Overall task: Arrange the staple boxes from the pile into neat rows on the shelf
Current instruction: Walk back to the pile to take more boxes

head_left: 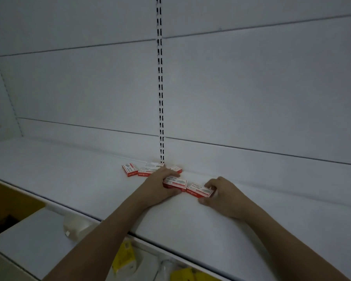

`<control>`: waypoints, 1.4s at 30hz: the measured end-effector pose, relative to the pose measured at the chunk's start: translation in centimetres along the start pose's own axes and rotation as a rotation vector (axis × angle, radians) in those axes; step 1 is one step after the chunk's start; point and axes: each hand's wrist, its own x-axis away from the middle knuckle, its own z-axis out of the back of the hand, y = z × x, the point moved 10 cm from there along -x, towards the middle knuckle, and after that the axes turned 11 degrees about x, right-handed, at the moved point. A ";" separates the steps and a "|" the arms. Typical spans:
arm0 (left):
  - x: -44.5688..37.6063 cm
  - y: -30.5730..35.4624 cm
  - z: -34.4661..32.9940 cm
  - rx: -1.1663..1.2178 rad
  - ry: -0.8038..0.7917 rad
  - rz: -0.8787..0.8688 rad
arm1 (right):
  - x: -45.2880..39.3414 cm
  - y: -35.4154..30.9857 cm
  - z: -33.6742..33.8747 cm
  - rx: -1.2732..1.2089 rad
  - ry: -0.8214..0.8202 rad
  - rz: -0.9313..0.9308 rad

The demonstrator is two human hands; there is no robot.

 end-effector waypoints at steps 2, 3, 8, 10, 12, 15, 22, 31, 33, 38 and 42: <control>-0.2 -0.3 -0.1 0.014 -0.013 0.019 | 0.3 -0.5 0.6 -0.011 0.035 0.053; -0.2 -0.3 0.0 0.019 -0.015 0.021 | 0.4 -0.8 0.9 0.000 0.052 0.077; 0.0 0.5 0.9 0.098 0.037 -0.004 | 1.7 -0.6 2.2 0.049 0.125 -0.004; 0.1 1.0 1.2 0.126 0.039 -0.034 | 2.7 -0.4 2.6 0.080 0.124 -0.049; 0.5 1.9 1.1 0.127 0.024 -0.080 | 4.2 -0.1 3.1 0.089 0.140 -0.084; 0.9 3.3 1.0 0.184 0.015 -0.130 | 6.8 0.6 4.2 0.114 0.174 -0.127; 2.2 8.0 -0.7 0.456 -0.024 -0.051 | 14.2 3.6 8.6 0.130 0.262 -0.268; 6.2 22.3 -9.1 0.446 -0.242 -0.180 | 27.5 8.0 16.2 0.109 0.448 -0.369; 7.9 25.6 -11.5 0.458 -0.270 -0.195 | 31.4 9.5 17.9 0.124 0.488 -0.390; 13.2 34.8 -18.0 0.459 -0.328 -0.247 | 43.1 13.8 22.1 0.163 0.574 -0.459; 16.9 43.1 -23.2 0.482 -0.365 -0.282 | 52.7 17.2 25.3 0.174 0.573 -0.520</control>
